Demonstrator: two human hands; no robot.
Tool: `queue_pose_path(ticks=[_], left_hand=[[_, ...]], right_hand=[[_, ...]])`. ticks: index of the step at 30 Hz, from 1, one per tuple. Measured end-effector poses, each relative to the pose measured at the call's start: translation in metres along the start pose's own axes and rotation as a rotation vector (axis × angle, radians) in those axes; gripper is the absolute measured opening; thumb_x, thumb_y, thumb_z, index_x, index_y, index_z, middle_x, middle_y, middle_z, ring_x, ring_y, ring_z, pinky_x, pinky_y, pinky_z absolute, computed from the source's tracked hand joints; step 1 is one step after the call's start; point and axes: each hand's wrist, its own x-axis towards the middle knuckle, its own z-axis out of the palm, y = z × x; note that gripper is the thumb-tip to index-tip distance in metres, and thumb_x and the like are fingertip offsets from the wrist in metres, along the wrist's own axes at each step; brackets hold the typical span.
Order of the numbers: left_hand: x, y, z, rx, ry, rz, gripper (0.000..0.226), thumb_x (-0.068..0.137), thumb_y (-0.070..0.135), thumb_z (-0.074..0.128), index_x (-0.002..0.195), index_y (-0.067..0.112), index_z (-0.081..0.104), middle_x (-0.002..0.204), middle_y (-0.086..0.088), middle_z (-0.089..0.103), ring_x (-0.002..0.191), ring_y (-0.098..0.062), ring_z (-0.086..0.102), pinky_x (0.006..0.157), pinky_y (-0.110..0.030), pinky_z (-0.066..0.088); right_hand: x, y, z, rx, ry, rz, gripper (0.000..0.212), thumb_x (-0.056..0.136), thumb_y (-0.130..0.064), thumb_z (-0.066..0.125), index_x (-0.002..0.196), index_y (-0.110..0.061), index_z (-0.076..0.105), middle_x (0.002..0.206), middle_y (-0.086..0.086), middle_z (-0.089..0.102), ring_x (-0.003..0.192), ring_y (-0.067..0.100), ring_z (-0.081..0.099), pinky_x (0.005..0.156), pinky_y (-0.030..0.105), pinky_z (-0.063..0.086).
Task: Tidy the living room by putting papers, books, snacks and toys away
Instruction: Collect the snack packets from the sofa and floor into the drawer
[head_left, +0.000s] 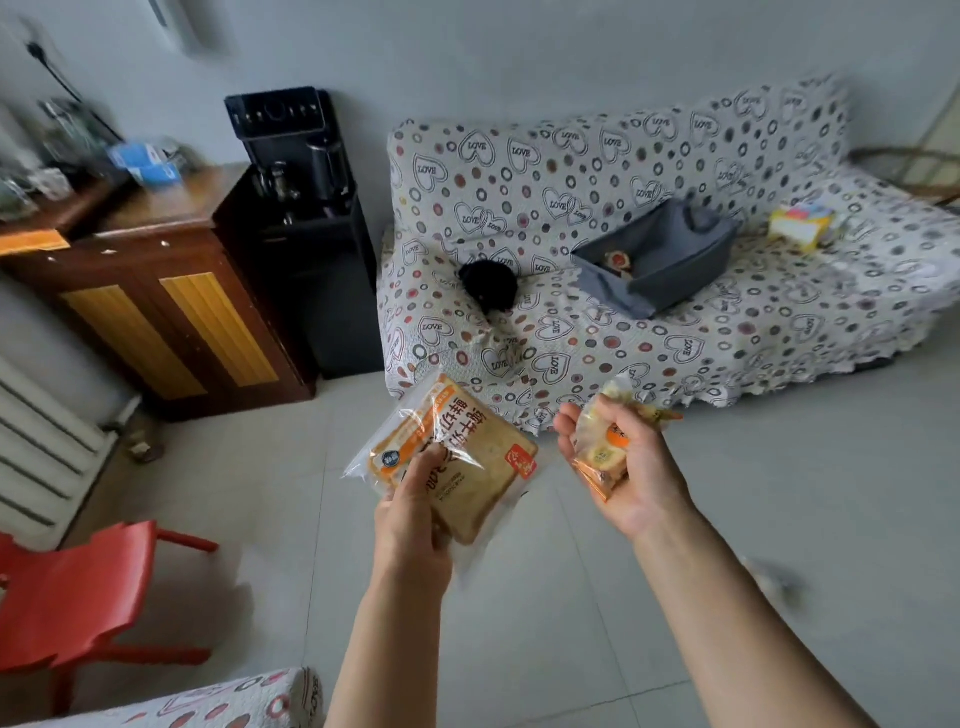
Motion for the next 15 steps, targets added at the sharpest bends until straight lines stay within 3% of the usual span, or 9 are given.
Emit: queue_pose_path(ticks=[5,11,15], left_hand=[[-0.010,0.012,0.064,-0.023,-0.108,0.046,0.047,0.078,0.019,0.075,0.123,0.014,0.062,0.108,-0.011,0.073,0.102,-0.032,0.069,0.096,-0.055,0.050],[0.004,0.016,0.135,-0.053,-0.196,0.066,0.047,0.078,0.021,0.076,0.122,0.013,0.062,0.109,-0.011,0.073,0.103,-0.032,0.069,0.096,-0.056,0.049],[0.031,0.016,0.181,-0.061,-0.219,0.028,0.037,0.080,0.018,0.074,0.116,0.013,0.064,0.111,-0.012,0.072,0.106,-0.032,0.067,0.100,-0.053,0.048]], right_hand=[[-0.010,-0.075,0.005,-0.047,-0.037,-0.099,0.008,0.093,-0.016,0.053,0.088,-0.013,0.058,0.086,0.010,0.065,0.078,0.021,0.065,0.070,0.029,0.047],[0.003,-0.152,-0.018,-0.096,0.048,-0.172,0.021,0.091,-0.022,0.056,0.074,-0.018,0.067,0.080,0.006,0.067,0.072,0.018,0.063,0.066,0.030,0.043],[0.032,-0.187,-0.035,-0.076,0.161,-0.206,0.016,0.090,-0.022,0.058,0.076,-0.015,0.062,0.078,0.006,0.066,0.070,0.017,0.061,0.063,0.030,0.041]])
